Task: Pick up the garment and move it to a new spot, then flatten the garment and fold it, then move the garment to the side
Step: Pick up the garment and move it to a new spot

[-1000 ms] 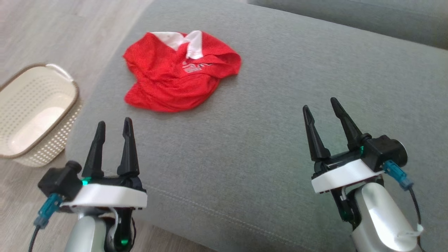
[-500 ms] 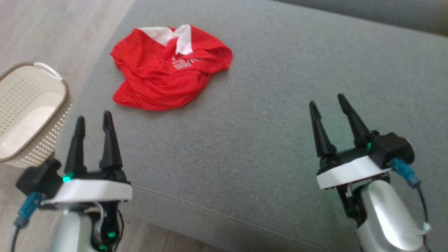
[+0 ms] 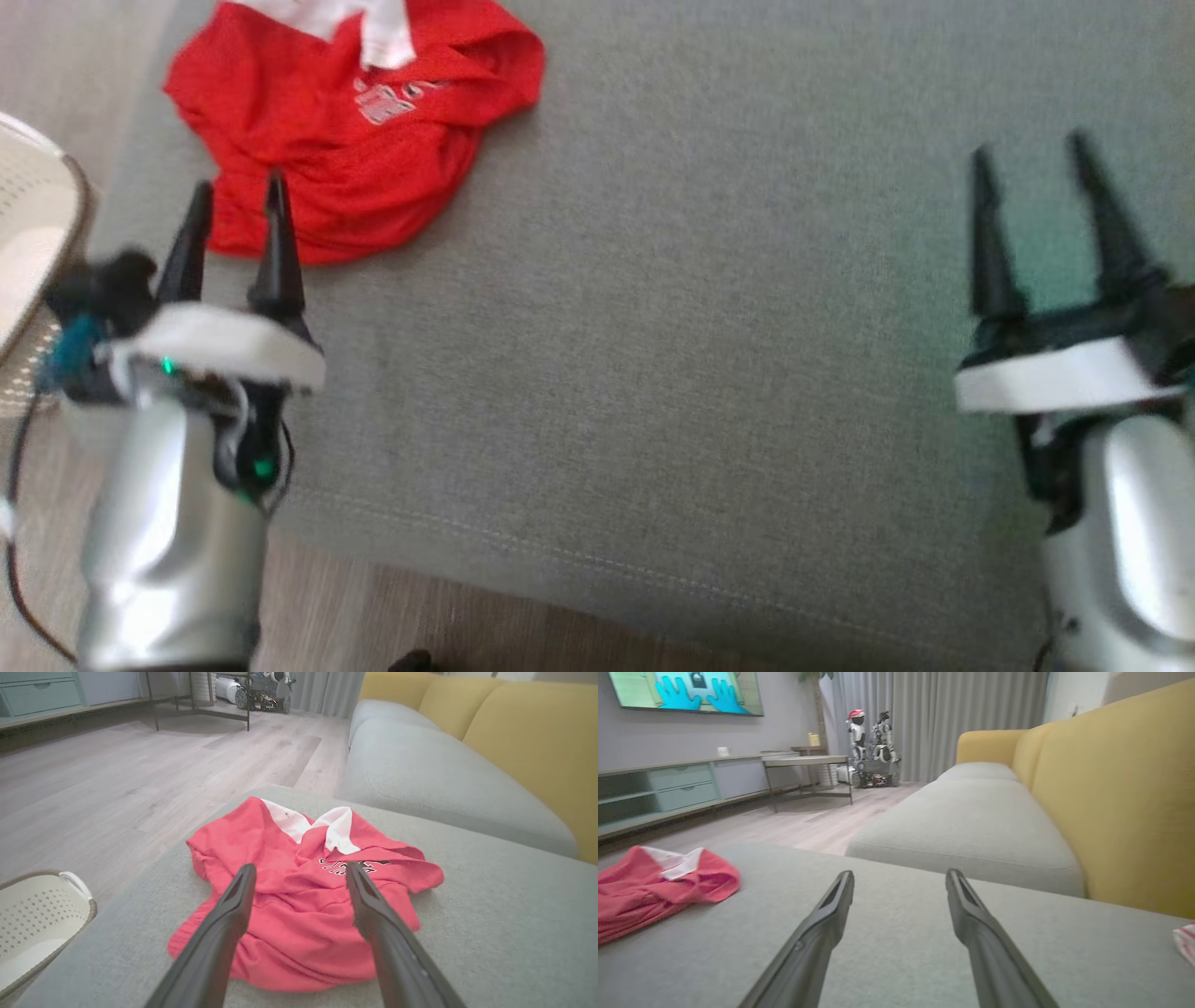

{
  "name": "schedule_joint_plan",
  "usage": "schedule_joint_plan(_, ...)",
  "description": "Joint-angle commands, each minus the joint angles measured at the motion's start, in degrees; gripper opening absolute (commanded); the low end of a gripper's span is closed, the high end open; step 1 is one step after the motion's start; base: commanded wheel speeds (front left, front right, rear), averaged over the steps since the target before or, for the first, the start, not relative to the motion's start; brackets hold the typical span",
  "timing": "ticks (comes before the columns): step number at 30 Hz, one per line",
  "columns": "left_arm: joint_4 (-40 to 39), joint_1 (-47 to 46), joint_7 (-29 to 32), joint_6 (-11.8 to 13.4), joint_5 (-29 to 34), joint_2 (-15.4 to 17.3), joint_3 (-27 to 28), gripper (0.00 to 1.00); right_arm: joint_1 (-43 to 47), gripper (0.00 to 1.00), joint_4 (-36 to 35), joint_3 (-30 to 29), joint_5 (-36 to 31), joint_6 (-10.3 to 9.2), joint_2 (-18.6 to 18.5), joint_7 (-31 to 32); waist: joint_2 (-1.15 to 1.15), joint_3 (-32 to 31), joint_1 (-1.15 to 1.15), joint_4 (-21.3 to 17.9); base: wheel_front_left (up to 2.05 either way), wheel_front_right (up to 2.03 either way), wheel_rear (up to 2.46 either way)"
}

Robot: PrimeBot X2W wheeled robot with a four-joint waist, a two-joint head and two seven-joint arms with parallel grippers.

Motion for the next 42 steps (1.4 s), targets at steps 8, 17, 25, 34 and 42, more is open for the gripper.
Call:
schedule_joint_plan(8, 9.7, -13.5, 1.9, -0.8, -0.4, 5.6, -0.7, 1.00, -2.7, 1.00, -9.3, -1.7, -2.3, 0.37, 1.4, 3.6, 0.00, 5.3, -0.01, -2.4, 0.00, 0.00, 0.00)
schedule_joint_plan(17, 18.1, -20.8, 3.4, -1.1, -0.9, 7.0, -6.4, 1.00, -2.3, 1.00, -10.8, -0.4, -2.6, 0.37, 1.9, 4.3, 0.00, 6.5, -0.01, -3.8, 0.00, 0.00, 0.00)
schedule_joint_plan(25, 24.4, -24.0, 7.1, -1.1, -7.8, 7.0, -12.8, 0.00, -2.5, 1.00, -10.4, 0.6, -2.1, 0.37, 2.2, 4.0, 0.00, 6.4, -0.01, -5.1, 0.00, 0.00, 0.00)
schedule_joint_plan(34, 23.2, -24.4, 0.1, -1.1, -13.2, 12.4, -16.1, 0.00, -2.4, 1.00, -7.6, 1.1, -0.5, 0.37, 2.4, 1.7, 0.00, 3.3, -0.01, -6.5, 0.00, 0.00, 0.00)
schedule_joint_plan(42, 10.5, -22.5, -2.1, -0.3, -12.5, 14.2, -11.6, 0.00, -1.7, 1.00, -3.9, 1.6, 2.8, 0.37, 2.4, -1.1, 0.00, -1.6, -0.01, -8.0, 0.00, 0.00, 0.00)
